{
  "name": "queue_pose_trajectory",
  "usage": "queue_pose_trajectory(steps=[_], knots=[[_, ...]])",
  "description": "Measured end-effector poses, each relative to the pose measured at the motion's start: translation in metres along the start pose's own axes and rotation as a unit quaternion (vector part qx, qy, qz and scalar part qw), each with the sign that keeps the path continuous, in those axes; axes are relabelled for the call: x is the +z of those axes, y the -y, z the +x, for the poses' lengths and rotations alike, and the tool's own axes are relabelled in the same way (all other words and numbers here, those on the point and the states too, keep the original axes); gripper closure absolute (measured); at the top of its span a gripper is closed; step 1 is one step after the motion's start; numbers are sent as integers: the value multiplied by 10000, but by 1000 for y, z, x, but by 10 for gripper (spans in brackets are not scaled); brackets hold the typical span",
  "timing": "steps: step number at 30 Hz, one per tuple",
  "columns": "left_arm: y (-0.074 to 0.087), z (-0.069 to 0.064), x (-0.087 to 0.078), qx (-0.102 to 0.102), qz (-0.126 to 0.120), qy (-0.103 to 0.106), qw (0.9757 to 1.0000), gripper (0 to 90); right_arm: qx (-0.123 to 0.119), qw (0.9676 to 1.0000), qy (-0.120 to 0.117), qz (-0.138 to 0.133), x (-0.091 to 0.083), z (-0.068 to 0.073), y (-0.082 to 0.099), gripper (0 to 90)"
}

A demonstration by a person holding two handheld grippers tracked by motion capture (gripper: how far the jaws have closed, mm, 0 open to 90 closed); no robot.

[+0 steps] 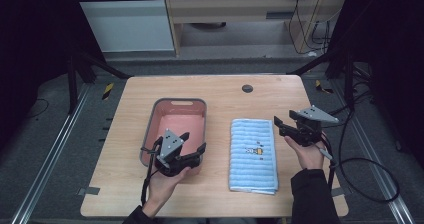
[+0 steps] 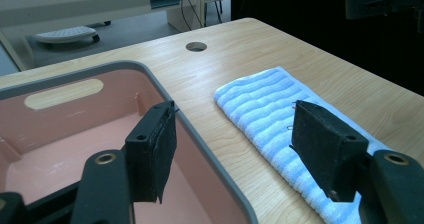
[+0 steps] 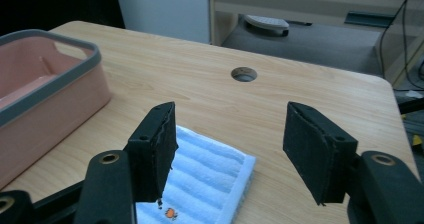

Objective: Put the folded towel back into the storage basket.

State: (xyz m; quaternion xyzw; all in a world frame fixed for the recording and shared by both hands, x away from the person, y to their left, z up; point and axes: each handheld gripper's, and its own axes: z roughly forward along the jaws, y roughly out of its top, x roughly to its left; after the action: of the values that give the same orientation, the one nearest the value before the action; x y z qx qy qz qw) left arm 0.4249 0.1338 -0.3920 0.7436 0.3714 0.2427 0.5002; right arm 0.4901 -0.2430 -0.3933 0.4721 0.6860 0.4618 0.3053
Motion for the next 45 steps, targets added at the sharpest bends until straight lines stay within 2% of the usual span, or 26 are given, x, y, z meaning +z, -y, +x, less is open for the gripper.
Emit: queue_pose_trajectory(steps=[6, 10, 13, 19, 24, 30, 41, 45], knots=[[0, -11, 10, -11, 40, 99, 9999, 340, 30, 10000, -8, 70, 7, -2, 1, 383], [1, -18, 18, 79, 102, 121, 9998, 339, 51, 9999, -20, 120, 11, -2, 2, 380], [1, -21, 22, 71, 117, 167, 9998, 343, 38, 9999, -15, 147, 14, -2, 3, 377], [5, -32, 32, 161, 187, 250, 9994, 355, 21, 9997, 3, 237, 19, -4, 5, 374], [10, -42, 41, 97, 221, 354, 9991, 363, 97, 9995, -37, 312, 25, -4, 9, 365], [16, -54, 50, 193, 342, 444, 9982, 373, 118, 9993, -37, 356, 31, -4, 13, 368], [30, -62, 62, 122, 526, 485, 9974, 408, 136, 9986, -15, 507, 41, -9, 22, 391], [33, -64, 65, 162, 586, 489, 9969, 414, 119, 9984, -38, 551, 46, -9, 27, 405]])
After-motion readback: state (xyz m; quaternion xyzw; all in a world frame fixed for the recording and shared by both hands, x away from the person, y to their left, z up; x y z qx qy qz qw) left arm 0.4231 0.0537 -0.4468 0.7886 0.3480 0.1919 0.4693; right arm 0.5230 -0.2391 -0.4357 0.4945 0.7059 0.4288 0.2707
